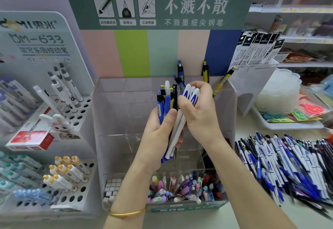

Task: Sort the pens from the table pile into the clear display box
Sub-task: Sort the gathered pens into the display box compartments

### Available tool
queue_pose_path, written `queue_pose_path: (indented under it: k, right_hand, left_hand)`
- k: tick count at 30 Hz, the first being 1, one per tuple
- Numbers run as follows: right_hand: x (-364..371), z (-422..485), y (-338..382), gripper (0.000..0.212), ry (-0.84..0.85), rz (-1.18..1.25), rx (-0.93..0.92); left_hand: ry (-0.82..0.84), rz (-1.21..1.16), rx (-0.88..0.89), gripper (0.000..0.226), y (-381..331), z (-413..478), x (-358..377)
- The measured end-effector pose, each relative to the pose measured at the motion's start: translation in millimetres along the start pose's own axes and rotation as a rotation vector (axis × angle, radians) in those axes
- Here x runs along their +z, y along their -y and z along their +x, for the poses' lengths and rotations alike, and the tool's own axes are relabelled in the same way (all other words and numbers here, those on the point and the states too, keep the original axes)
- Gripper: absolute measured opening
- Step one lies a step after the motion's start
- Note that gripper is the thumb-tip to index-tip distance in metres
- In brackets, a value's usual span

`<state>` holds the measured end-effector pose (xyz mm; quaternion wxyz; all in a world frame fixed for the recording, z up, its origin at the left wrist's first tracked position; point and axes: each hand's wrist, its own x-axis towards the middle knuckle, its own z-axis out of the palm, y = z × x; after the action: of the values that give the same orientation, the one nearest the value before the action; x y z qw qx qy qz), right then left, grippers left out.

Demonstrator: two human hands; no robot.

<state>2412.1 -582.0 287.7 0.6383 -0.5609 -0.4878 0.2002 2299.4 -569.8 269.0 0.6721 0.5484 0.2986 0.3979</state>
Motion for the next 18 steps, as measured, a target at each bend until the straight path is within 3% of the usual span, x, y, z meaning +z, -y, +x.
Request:
queue_pose_path:
  k: [5, 8, 11, 13, 18]
  right_hand:
    - [-10, 8, 2, 0.024, -0.122, 0.1, 0.058]
    - [-23, 16, 10, 0.023, -0.172, 0.157, 0.151]
    - [-30, 18, 19, 0.026, 0.0, 0.225, 0.317]
    - [-31, 17, 22, 0.024, 0.106, 0.289, 0.39]
    - [-33, 16, 23, 0.017, 0.349, 0.315, 0.403]
  left_hand:
    - [-0.033, -0.028, -0.028, 0.014, 2, 2, -4]
    - [-0.004, -0.033, -0.049, 0.014, -1, 3, -11]
    - [0.131, -0.07, -0.044, 0.028, -4, 2, -15]
    - [0.214, -0.072, -0.041, 0.025, -6, 2, -14]
    - [0.342, -0.067, -0.085, 0.019, -8, 2, -12]
